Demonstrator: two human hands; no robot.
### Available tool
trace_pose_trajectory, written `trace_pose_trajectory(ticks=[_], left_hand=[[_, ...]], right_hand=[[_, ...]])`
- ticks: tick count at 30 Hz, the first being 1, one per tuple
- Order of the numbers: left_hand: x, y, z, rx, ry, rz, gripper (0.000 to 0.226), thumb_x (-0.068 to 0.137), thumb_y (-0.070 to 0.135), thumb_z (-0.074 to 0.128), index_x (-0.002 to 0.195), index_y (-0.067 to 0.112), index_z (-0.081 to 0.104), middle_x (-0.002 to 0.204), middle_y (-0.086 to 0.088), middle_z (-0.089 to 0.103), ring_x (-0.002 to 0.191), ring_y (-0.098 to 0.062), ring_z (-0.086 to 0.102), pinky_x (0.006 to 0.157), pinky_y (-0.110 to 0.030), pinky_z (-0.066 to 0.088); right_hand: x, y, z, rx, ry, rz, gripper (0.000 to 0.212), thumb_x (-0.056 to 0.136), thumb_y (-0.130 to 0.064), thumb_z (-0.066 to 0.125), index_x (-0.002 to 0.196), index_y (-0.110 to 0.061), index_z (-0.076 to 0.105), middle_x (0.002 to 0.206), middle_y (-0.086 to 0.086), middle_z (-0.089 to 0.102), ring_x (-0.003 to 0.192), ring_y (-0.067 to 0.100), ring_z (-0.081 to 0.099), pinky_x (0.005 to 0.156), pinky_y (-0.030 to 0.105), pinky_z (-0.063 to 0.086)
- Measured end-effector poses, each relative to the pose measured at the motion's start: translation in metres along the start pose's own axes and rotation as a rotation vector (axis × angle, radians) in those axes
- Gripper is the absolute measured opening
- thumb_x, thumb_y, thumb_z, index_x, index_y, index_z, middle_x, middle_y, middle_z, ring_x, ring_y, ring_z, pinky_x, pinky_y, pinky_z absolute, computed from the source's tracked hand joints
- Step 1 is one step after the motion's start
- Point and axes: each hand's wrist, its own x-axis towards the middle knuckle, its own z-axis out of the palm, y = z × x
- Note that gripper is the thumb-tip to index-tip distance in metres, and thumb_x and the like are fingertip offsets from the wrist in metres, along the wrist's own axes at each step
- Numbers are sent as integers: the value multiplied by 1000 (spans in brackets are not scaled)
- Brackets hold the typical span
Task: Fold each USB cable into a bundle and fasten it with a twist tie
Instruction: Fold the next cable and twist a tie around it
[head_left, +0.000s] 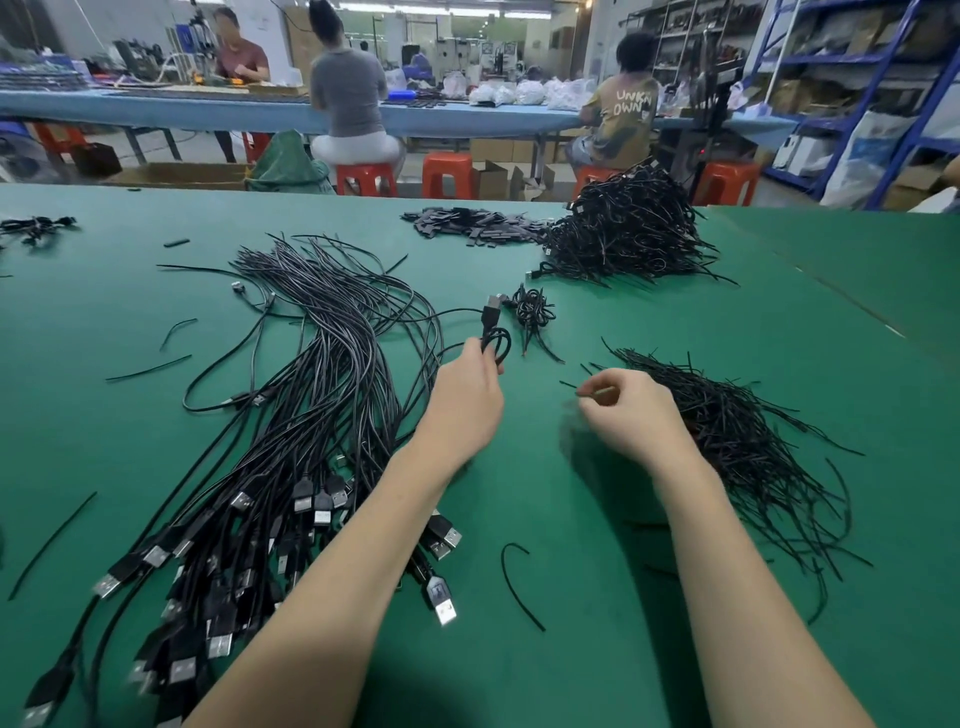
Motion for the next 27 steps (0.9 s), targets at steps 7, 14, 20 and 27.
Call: trace_pose_trajectory(ticks=[7,14,20,27], left_hand=[[-4,6,-3,-10,-91,-79,38,102,36,27,95,7,49,78,-7,56,60,-19,45,53,-35,29],[0,2,-3,48,-90,-76,32,100,32,29,89,9,48,77,-7,58,58,-19,45,52,-34,31],[0,4,-4,54,-78,-23,16,102,25,28,107,13,37,68,-7,59,53,-21,50,51,-35,34],[-1,8,-3,58,-198,25,5,101,24,31,101,20,29,77,-13,60,62,-28,53,57,-39,33]], right_hand=[[7,16,14,-344,134,8,34,98,-30,58,131,-32,63,126,2,63,113,29,61,88,37,51],[6,17,14,-204,219,40,6,92,-33,68,91,-29,72,103,-2,71,94,24,64,70,28,42],[6,9,4,51,279,-78,10,92,-37,70,90,-28,73,97,-1,69,90,20,64,73,31,51],[-7,-29,-4,684,-184,-304,10,92,-27,74,84,-31,75,72,-8,59,54,6,46,46,15,36]])
